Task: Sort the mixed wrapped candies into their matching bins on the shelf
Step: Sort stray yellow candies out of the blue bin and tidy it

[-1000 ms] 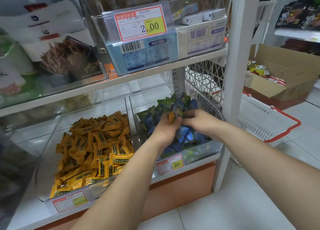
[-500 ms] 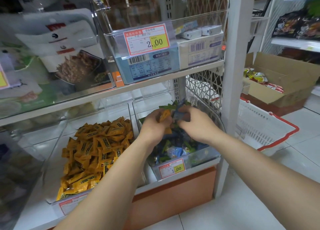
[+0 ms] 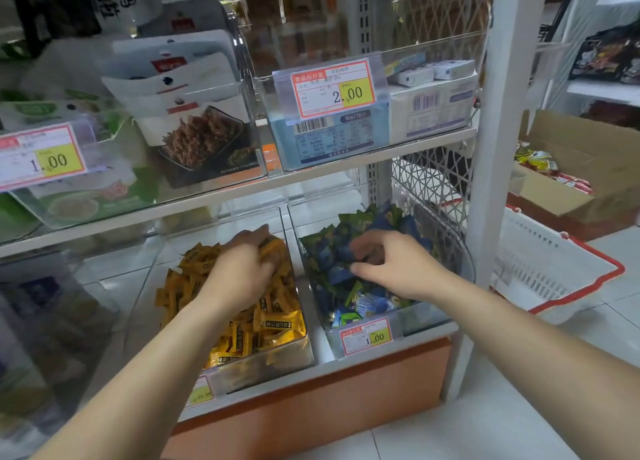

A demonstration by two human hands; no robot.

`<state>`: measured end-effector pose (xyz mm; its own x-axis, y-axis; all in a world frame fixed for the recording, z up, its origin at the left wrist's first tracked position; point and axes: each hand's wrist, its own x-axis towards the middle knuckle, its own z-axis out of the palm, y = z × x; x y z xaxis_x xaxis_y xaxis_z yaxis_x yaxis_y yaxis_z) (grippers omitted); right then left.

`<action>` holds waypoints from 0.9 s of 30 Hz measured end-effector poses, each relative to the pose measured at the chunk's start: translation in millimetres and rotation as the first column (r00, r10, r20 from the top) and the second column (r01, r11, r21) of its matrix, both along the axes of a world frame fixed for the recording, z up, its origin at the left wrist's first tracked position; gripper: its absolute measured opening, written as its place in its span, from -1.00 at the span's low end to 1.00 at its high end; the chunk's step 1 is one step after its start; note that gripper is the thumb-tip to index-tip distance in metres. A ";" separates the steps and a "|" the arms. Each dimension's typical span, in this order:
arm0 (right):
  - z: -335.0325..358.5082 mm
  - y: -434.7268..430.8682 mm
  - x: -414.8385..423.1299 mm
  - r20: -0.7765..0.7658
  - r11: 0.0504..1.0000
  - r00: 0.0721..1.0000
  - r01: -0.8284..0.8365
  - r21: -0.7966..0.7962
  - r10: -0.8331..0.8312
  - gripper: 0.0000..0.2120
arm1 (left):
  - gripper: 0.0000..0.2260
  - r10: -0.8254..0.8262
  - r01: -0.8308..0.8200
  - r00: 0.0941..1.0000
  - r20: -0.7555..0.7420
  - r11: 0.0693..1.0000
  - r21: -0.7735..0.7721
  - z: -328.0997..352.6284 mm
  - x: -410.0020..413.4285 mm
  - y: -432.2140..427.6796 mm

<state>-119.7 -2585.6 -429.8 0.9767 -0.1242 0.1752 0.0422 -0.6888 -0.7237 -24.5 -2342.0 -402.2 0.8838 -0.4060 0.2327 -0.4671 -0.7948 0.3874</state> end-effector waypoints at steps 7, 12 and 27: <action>-6.9 -29.9 -3.1 -0.073 0.976 0.993 0.079 -0.204 -0.095 -0.66 | -0.47 0.069 -0.095 0.992 0.101 0.957 0.273 -22.3 11.7 29.8; -1.1 -50.2 -4.4 -0.151 0.926 0.973 0.111 -0.360 -0.175 -0.75 | -0.47 0.003 -0.032 0.987 0.161 0.983 0.181 -9.8 -5.3 3.9; -7.7 -47.7 4.5 -0.665 0.885 0.723 -0.169 -0.433 -0.187 -0.80 | -0.61 -0.250 0.317 0.898 -0.363 0.938 0.138 -66.2 -47.5 -125.7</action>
<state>-115.2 -2633.3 -437.5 0.8447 -0.2183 -0.4886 -0.3377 -0.9257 -0.1703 -72.1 -2467.6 -468.4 0.7357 -0.6575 -0.1627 -0.5527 -0.7216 0.4170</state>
